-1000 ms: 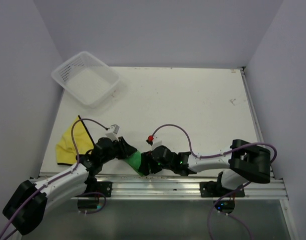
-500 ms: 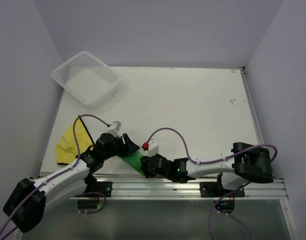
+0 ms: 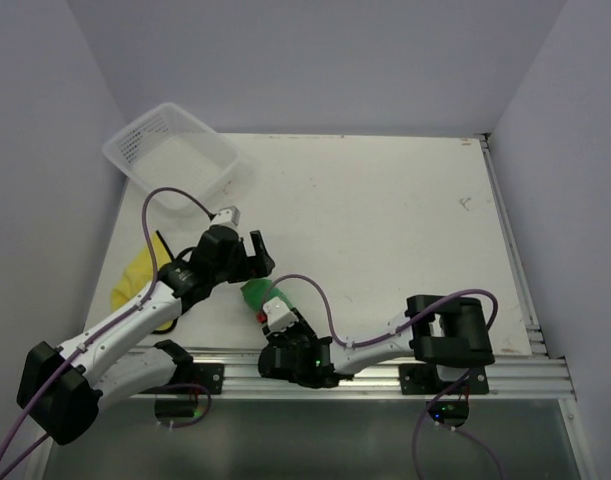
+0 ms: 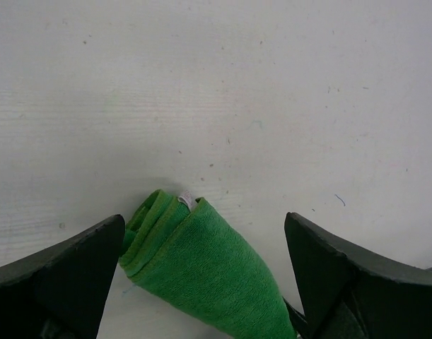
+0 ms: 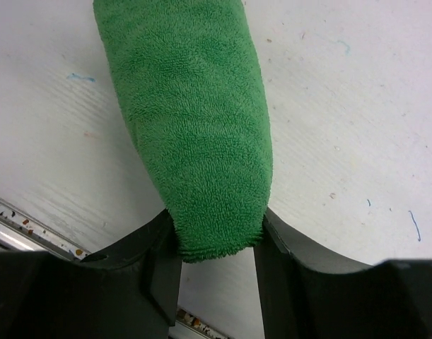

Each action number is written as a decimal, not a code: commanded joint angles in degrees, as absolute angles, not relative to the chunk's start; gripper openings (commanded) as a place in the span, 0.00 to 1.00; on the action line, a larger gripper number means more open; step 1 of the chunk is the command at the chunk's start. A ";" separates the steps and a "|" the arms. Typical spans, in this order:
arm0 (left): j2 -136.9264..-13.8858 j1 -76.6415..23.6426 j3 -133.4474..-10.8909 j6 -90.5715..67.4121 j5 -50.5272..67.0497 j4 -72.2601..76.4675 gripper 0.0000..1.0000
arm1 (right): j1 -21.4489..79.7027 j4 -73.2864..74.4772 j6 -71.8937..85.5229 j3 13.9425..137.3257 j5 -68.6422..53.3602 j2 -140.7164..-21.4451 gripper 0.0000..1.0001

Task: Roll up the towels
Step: Roll the towel, then place the rolled towel into the container

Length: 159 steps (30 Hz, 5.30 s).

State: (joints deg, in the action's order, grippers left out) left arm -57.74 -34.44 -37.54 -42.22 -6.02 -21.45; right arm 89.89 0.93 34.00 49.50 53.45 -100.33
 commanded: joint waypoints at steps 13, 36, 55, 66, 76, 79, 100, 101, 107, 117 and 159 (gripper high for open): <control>-52.39 -33.57 -32.35 -49.92 -0.35 -29.44 1.00 | 91.14 10.28 35.59 62.31 63.46 -109.07 0.45; -56.16 -34.01 -25.49 -55.02 2.11 -22.06 1.00 | 89.65 7.73 33.05 69.35 60.73 -115.14 0.44; -62.05 -34.54 -23.47 -54.41 2.55 -15.03 0.74 | 89.56 3.52 30.67 70.31 59.59 -116.81 0.49; -63.46 -34.54 -23.91 -52.56 3.17 -14.24 0.35 | 89.56 2.37 30.15 68.65 59.59 -115.58 0.68; -67.23 -34.54 -27.59 -47.47 0.26 -16.78 0.31 | 90.44 -1.67 31.64 58.46 61.70 -104.69 0.83; -67.41 -34.54 -29.87 -45.98 -2.98 -18.80 0.31 | 91.14 -0.28 34.26 55.38 62.22 -100.82 0.85; -77.68 -27.52 -58.95 -31.47 -13.09 -29.26 0.33 | 91.23 13.18 48.69 39.11 65.39 -76.82 0.85; -78.39 -25.16 -61.06 -30.68 -13.97 -29.88 0.33 | 91.06 13.53 48.78 38.76 65.39 -75.86 0.85; -87.79 -16.18 -82.06 -21.46 -20.37 -32.60 0.37 | 88.86 14.68 47.81 36.57 63.11 -71.38 0.85; -112.04 -3.35 -114.48 -12.66 -25.23 -38.39 0.38 | 81.22 12.49 44.13 32.44 56.26 -67.24 0.85; -144.23 4.83 -125.16 -13.71 -0.62 -30.32 0.62 | 73.39 -2.37 37.35 38.41 35.25 -93.42 0.85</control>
